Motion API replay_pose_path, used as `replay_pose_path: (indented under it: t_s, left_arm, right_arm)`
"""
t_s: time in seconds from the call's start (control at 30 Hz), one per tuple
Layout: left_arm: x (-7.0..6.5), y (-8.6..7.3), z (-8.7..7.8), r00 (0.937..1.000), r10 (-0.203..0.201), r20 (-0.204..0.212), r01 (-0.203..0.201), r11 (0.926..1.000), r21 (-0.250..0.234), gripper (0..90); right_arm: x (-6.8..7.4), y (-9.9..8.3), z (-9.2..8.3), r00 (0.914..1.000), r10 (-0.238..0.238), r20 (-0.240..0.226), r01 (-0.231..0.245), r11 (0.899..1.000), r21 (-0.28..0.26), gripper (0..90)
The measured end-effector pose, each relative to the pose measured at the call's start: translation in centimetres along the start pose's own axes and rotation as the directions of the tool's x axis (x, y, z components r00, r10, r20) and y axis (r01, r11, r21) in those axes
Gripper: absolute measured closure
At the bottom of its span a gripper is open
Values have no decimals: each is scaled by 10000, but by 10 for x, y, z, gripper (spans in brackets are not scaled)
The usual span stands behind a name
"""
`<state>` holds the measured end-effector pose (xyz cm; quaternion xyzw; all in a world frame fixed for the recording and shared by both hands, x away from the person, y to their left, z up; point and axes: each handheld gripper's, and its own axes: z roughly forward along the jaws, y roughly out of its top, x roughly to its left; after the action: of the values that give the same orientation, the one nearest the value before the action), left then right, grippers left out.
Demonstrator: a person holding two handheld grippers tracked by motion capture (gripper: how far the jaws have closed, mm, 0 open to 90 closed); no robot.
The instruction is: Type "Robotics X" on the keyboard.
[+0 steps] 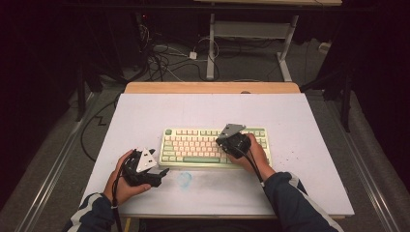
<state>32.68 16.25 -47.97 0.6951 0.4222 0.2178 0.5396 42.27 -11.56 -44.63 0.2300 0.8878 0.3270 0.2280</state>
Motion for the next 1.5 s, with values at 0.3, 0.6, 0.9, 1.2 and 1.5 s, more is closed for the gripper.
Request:
replay_pose_path:
  t_s: [0.3, 0.6, 0.9, 1.2, 1.5]
  left_arm:
    - [-1, -1, 0, 9999, 121, 24, -121, 9998, 125, 182]
    - [-1, -1, -1, 9997, 236, 16, -236, 9996, 148, 182]
    - [-2, -1, -1, 9996, 297, 40, -297, 9994, 184, 182]
    - [-2, -1, -2, 9995, 330, 26, -331, 9992, 206, 182]
    - [-2, 0, -3, 9993, 378, -30, -378, 9992, 155, 183]
  right_arm:
    - [0, -2, -1, 9998, 157, -108, -157, 9999, 14, 900]
    - [-3, -2, -17, 9991, 421, -94, -427, 9964, -739, 873]
    - [-5, -5, -38, 9991, 415, 23, -407, 9879, -1495, 743]
    - [-6, -11, -53, 9988, 407, 290, -337, 9772, -2094, 544]
    - [1, -19, -66, 9954, 398, 876, -164, 9673, -2531, 333]
